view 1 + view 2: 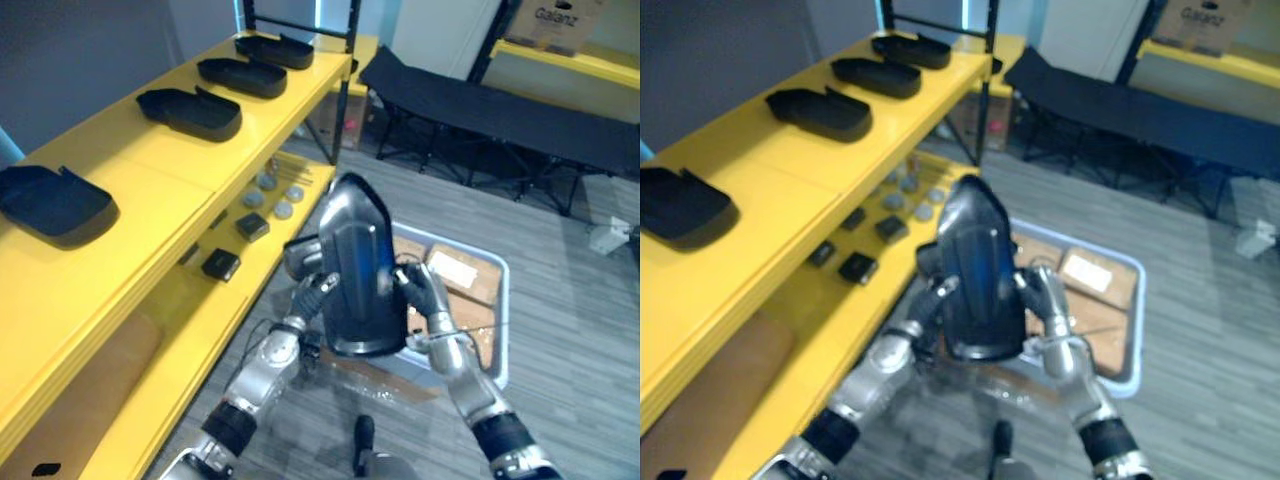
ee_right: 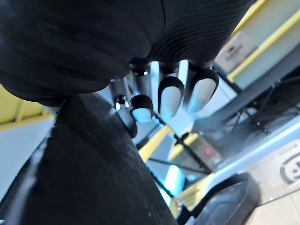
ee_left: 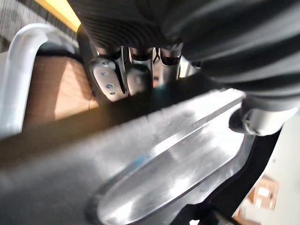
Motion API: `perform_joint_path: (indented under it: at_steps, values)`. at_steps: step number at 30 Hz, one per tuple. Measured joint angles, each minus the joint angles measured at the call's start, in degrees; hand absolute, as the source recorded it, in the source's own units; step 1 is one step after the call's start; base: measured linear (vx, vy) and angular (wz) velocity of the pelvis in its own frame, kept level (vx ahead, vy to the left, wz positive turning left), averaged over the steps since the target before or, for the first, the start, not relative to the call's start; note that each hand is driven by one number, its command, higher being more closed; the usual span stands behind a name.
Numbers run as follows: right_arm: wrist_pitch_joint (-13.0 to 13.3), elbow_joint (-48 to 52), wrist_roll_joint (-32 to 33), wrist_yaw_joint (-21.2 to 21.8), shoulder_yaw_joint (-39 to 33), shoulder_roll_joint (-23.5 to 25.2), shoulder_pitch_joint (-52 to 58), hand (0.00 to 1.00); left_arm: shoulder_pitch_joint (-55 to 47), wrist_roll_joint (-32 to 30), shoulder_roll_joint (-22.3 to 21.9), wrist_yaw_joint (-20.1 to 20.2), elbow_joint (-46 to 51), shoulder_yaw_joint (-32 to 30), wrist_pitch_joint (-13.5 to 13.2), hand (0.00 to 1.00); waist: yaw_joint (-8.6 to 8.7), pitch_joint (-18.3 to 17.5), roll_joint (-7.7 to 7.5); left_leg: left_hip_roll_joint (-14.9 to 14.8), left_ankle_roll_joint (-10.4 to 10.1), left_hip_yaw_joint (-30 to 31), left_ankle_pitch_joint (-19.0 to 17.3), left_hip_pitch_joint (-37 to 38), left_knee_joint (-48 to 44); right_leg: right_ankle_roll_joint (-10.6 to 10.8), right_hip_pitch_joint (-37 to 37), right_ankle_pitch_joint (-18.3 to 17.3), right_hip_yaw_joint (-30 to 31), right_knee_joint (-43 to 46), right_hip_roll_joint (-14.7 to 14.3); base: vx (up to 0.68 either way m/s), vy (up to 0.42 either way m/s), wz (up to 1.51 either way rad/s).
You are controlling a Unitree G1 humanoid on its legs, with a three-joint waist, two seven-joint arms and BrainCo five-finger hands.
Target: Walk over and take plastic housings, then place them on the shelf
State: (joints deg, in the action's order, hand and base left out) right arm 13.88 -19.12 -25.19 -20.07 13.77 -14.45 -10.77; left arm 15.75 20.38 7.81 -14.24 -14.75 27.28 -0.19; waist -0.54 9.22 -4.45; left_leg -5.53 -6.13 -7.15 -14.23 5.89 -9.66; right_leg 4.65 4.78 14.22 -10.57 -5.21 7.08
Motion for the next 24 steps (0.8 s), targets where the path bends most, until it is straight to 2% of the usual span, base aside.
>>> perform_joint_path:
  at_steps: [8, 10, 15, 16, 20, 24]
  values:
    - [-0.1, 0.0, 2.9, -1.5, 2.4, 1.8, 0.0, 1.0, 0.0, -0.8, -0.5, -5.8, 0.2, -0.6, -4.4, 1.0, -0.04, -0.2, -0.34, 0.2, 0.0, 0.0, 0.0, 0.3, 0.1, 0.0, 0.0, 0.1, 0.0, 0.0, 0.1, 0.0, 0.001, 0.0]
    - [-0.1, -0.1, 3.2, -2.3, 3.1, 2.4, -0.3, 1.0, -0.1, -3.1, -1.5, -7.0, 0.2, -2.0, -5.5, 1.0, -0.05, -0.4, -0.63, 0.2, 0.0, 0.0, 0.0, 0.3, 0.0, 0.0, 0.0, 0.1, 0.0, 0.0, 0.2, 0.0, 0.0, 0.0]
    - [-0.1, -0.5, 4.1, -2.6, 3.7, 3.0, -0.3, 1.0, -0.1, -8.0, -1.8, -9.5, 1.2, -2.7, -5.8, 1.0, -0.1, -0.9, -1.44, 0.2, 0.0, 0.0, 0.0, 0.3, -0.3, -0.2, 0.0, 0.2, 0.2, 0.0, 0.1, 0.0, 0.0, 0.0]
    - [-0.1, -0.5, 4.2, -2.6, 4.1, 3.0, -0.3, 0.0, -0.1, -9.8, -1.9, -9.7, 1.5, -3.3, -5.8, 1.0, -0.08, -1.0, -1.55, 0.2, 0.0, -0.1, 0.0, 0.2, -0.4, -0.2, 0.0, 0.3, 0.2, 0.0, 0.1, -0.02, -0.006, -0.03]
    - [-0.1, -0.6, 4.4, -2.6, 5.4, 3.2, -0.2, 0.0, -0.1, -12.1, -2.0, -9.9, 1.7, -4.9, -5.8, 1.0, -0.07, -1.1, -1.61, 0.1, 0.0, -0.4, 0.0, 0.2, -0.7, -0.4, 0.1, 0.4, 0.4, 0.0, 0.0, -0.02, -0.013, -0.04]
    - [0.5, -0.6, 8.2, -2.0, 7.9, 3.3, 0.6, 0.0, -0.1, -14.6, -1.9, -9.9, 2.1, -7.1, -5.5, 1.0, -0.08, -1.1, -1.62, 0.1, 0.0, -1.2, 0.0, 0.3, -0.9, -0.5, 0.4, 0.5, 1.1, 0.0, -0.1, -0.02, -0.007, -0.09]
